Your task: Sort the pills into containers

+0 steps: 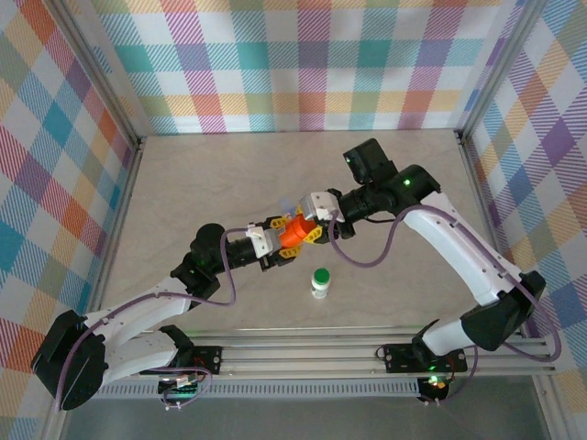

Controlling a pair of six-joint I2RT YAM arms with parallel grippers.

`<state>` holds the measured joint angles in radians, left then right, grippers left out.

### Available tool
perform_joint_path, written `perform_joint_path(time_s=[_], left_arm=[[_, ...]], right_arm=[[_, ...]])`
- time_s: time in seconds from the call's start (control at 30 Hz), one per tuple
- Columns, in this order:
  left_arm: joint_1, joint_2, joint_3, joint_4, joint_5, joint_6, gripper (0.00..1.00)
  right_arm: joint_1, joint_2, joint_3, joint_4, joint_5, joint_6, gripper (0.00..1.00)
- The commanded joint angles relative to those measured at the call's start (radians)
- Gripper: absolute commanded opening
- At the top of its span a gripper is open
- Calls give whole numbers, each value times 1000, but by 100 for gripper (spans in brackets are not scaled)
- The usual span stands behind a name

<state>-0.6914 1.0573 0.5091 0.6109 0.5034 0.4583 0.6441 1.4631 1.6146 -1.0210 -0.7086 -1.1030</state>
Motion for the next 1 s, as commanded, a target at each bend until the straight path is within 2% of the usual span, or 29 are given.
perform_joint_path(time_s=[0.0, 0.27, 0.3, 0.4, 0.5, 0.7, 0.97], left_arm=[[-10, -14, 22, 64, -44, 76, 0], [-12, -22, 13, 70, -91, 87, 0], [-14, -25, 12, 71, -92, 88, 0], [-14, -30, 8, 74, -90, 88, 0], [-14, -28, 9, 75, -81, 88, 0], [-17, -11, 17, 76, -69, 81, 0], [-19, -2, 22, 68, -66, 83, 0]], right_arm=[[6, 79, 61, -128, -73, 283, 0], [6, 97, 56, -113, -72, 415, 1], [6, 93, 57, -105, -59, 441, 23], [7, 63, 23, -73, -32, 455, 52], [6, 33, -9, -46, -12, 433, 63], [18, 48, 10, -25, -22, 443, 73], [59, 95, 54, 46, -20, 502, 75]])
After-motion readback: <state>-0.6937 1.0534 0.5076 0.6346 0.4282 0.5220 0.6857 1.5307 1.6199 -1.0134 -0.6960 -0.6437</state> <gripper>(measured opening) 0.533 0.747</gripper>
